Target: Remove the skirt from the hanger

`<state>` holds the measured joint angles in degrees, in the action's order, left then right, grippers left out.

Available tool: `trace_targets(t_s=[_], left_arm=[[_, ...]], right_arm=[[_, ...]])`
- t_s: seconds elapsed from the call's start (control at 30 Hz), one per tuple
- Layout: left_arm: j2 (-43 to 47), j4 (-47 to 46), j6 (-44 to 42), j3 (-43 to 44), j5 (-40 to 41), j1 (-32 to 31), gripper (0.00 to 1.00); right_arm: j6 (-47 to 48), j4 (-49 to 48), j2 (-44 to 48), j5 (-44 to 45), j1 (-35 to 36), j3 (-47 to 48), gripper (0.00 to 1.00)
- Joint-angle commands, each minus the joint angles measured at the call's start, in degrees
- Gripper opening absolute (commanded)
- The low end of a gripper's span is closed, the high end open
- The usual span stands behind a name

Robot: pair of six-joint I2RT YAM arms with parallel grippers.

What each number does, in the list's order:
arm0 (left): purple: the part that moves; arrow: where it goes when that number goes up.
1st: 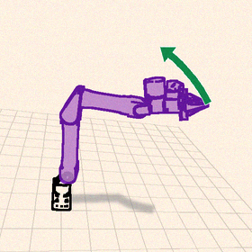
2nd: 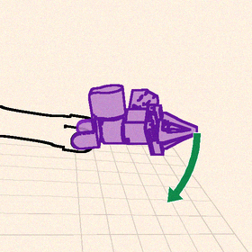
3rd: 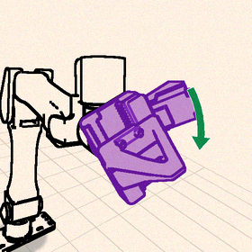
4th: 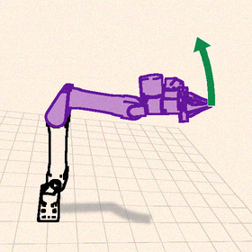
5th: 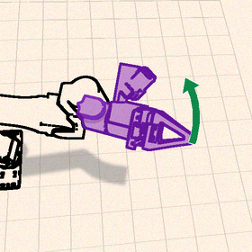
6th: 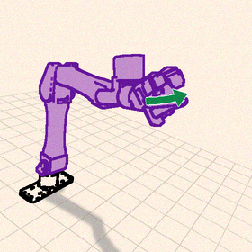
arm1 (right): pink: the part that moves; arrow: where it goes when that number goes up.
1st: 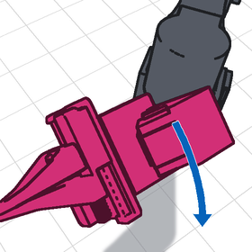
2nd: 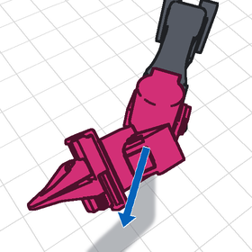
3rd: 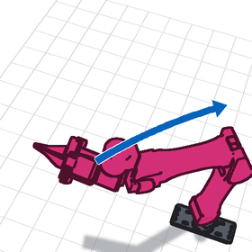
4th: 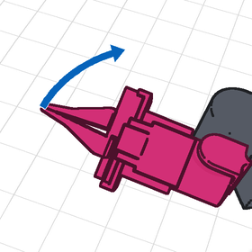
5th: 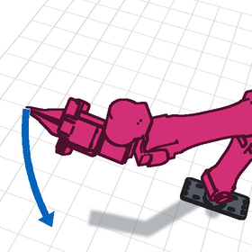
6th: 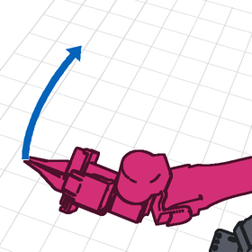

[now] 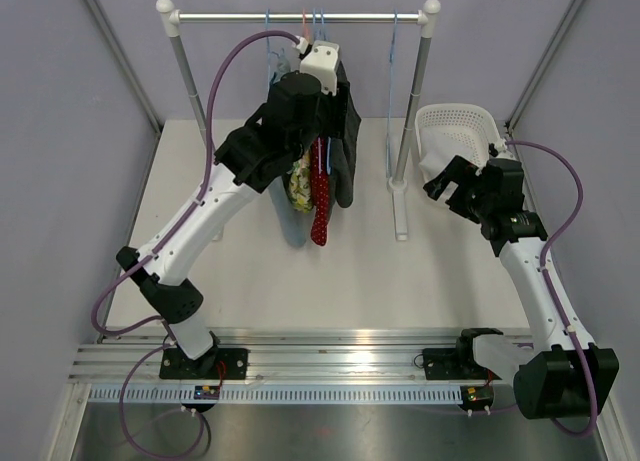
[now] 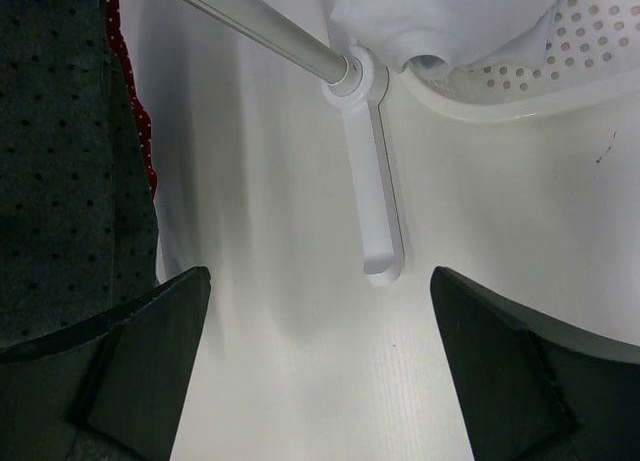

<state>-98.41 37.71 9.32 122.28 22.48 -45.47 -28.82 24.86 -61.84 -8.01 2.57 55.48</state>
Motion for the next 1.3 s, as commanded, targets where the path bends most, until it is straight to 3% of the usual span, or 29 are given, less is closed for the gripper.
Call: trace_targets(t_s=[0.0, 0.5, 0.57, 0.7, 0.73, 1.07, 1.27], left_arm=[[-0.2, -2.2, 0.79, 2.79, -0.51, 0.03, 0.55], [-6.35, -4.31, -0.97, 3.05, 4.76, 0.73, 0.5], [-6.88, -4.23, -0.97, 3.23, 5.12, 1.35, 0.42], [-8.2, -3.26, -0.88, 5.07, 5.03, 3.55, 0.05], [-8.46, -2.74, -0.88, 5.68, 5.03, 3.81, 0.0], [-5.05, 0.43, -4.57, 14.74, 4.33, 3.11, 0.0], [-1.17, 1.48, -4.14, 15.54, 3.8, 1.88, 0.0]], right_arm=[[0.87, -1.22, 1.11, 1.33, 0.42, -0.29, 0.99], [2.1, -1.75, 0.5, 2.39, 0.42, -1.08, 1.0], [2.36, -1.66, 0.23, 2.65, 0.42, -1.17, 1.0], [2.54, -2.01, 0.06, 2.91, 0.42, -1.34, 0.99], [2.45, -2.01, -0.29, 2.83, 0.42, -1.17, 0.99], [3.94, -5.86, 4.27, -0.77, 0.33, 3.31, 0.99], [5.52, -10.26, 6.39, -10.87, 1.73, 10.34, 0.99]])
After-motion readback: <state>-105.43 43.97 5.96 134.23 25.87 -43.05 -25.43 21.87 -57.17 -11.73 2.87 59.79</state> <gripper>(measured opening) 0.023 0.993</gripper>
